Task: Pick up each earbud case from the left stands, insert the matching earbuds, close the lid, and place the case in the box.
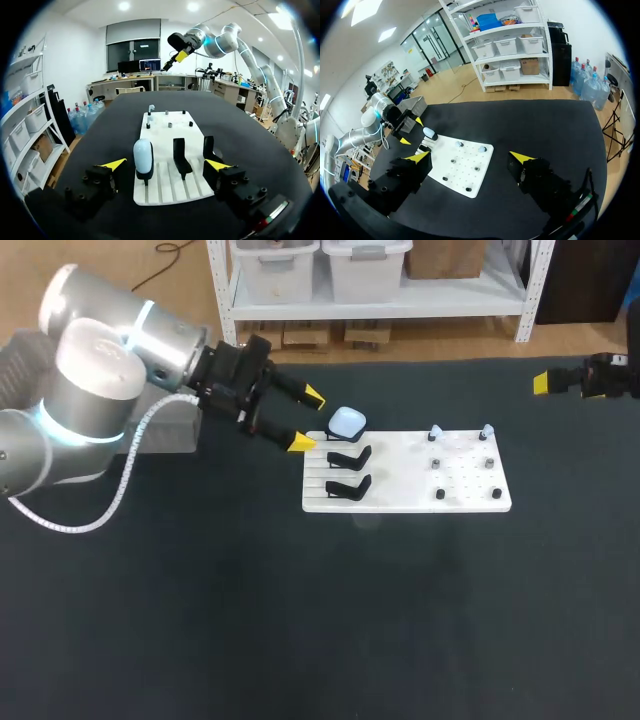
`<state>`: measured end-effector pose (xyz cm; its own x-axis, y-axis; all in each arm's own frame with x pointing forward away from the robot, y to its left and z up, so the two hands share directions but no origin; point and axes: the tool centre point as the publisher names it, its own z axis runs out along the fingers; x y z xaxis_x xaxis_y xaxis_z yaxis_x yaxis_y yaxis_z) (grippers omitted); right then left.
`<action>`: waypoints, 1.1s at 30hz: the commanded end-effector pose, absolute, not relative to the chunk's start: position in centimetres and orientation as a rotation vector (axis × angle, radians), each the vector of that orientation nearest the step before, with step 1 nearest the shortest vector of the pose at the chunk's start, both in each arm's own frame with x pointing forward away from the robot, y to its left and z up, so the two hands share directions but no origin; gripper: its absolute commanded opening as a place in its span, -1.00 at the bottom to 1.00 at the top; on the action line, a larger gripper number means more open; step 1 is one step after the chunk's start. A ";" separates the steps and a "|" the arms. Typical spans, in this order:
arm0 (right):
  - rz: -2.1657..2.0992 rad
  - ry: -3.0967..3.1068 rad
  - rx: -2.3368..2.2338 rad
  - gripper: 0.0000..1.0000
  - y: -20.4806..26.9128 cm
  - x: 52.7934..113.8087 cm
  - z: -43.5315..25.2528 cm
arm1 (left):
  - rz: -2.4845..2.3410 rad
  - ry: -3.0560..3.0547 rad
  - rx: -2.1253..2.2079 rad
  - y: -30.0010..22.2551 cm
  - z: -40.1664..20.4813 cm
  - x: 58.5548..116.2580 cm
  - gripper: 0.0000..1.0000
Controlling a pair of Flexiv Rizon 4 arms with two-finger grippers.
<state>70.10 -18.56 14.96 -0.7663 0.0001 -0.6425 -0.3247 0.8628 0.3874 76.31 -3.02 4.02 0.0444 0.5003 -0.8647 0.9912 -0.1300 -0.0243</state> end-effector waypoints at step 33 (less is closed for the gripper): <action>0.645 2.372 -0.235 1.00 -18.6 70.1 15.0 | -1.006 1.639 1.664 -5.6 1.5 79.5 1.00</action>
<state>70.10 -18.57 14.96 -0.7663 0.0001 -0.6425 -0.3247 0.8628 0.3874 79.34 -5.39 1.65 -0.0444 0.5454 -0.8370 0.9933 -0.0655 -0.0953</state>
